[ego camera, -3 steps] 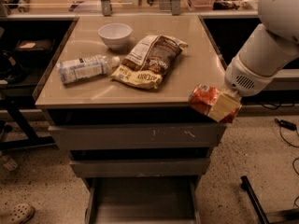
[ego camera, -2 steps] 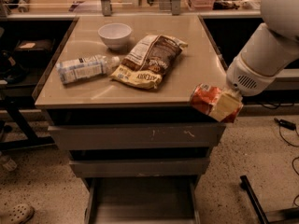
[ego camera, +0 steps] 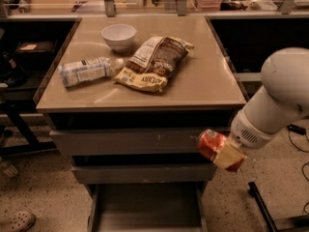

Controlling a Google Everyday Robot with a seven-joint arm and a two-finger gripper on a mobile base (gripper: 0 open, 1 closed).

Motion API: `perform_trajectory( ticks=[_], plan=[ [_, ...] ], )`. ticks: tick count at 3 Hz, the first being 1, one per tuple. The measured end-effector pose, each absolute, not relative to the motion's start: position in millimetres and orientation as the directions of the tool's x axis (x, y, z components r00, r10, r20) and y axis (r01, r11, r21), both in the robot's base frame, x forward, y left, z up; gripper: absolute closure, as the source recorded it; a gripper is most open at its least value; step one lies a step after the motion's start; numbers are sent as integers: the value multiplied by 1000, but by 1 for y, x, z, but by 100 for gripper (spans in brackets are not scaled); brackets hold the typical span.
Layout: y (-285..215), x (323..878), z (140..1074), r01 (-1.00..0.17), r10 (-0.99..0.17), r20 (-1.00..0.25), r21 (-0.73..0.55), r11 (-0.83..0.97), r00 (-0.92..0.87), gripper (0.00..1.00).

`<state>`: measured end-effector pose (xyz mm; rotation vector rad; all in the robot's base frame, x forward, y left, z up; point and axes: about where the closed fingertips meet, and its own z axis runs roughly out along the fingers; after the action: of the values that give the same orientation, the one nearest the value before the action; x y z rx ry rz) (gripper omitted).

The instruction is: Place coke can into bottom drawer

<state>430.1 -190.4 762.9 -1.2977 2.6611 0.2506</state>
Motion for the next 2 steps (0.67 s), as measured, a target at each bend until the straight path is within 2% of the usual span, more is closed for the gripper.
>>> perform_trajectory(
  ticks=[1, 2],
  plan=[
    [-195, 387, 688, -725, -705, -171, 205, 658, -688, 100],
    [-192, 384, 682, -725, -705, -174, 210, 656, -688, 100]
  ],
)
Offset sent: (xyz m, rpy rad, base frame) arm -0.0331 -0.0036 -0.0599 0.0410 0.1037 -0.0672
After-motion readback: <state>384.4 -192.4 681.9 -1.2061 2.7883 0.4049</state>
